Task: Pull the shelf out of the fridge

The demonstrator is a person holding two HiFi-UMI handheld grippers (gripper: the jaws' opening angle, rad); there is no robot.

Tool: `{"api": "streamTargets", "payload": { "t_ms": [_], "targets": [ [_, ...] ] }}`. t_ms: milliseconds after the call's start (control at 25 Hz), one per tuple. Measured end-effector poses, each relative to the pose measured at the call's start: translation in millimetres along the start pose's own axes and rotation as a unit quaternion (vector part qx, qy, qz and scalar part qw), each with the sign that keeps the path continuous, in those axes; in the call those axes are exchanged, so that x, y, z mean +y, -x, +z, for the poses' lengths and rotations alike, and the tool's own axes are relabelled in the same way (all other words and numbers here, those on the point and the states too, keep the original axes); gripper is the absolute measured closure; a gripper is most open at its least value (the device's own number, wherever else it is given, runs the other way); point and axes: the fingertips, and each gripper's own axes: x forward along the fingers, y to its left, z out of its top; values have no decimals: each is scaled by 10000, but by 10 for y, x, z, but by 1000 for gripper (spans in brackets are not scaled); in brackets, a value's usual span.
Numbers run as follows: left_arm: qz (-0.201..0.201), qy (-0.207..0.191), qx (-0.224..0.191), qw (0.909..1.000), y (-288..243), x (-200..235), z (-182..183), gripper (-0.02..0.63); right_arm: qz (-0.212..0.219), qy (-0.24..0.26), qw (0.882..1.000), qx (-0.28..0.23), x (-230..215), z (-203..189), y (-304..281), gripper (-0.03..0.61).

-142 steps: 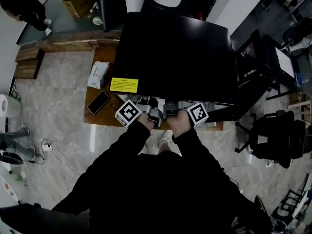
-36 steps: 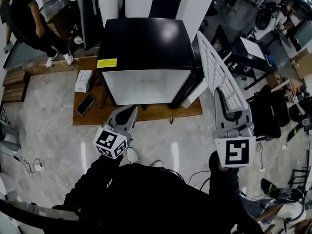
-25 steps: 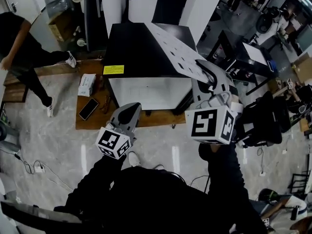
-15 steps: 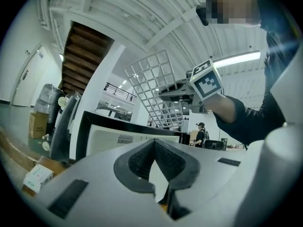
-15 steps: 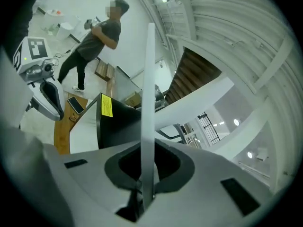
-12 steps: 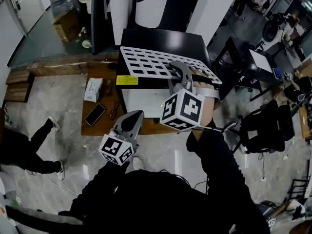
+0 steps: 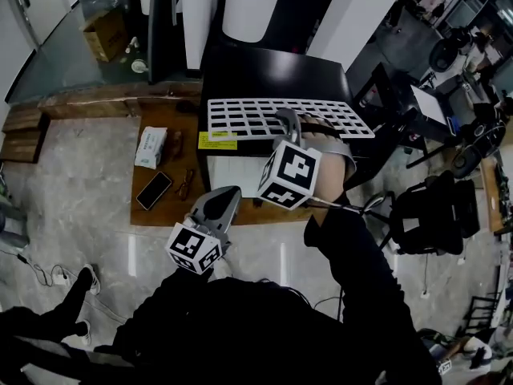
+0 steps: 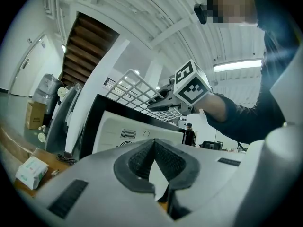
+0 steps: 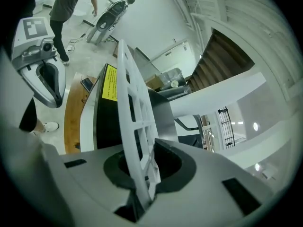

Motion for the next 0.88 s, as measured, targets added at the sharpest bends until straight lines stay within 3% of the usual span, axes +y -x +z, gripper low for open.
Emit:
{"api": "streamTargets", "payload": {
  "t_ms": [200,320,600,760,880],
  "targets": [
    [-37,127,19,9999,-44,115,-24,607,435,265,9987,-5,3,38,-92,522],
    [-107,171,31,9998,-66,149,-58,607,1124,540,9922,-52,46,40,-112,487],
    [-228,309,23,9993,-89,198,-72,607,2935,605,9536,-291,211,11,-6,326],
    [-281,405,30,9988,-97,207,-88,607,3503,554,9342,-377,340,24,-5,259],
    [-330,477,38,9983,-112,219,-87,607,3710,421,9266,-447,350,19,-35,251]
  ]
}}
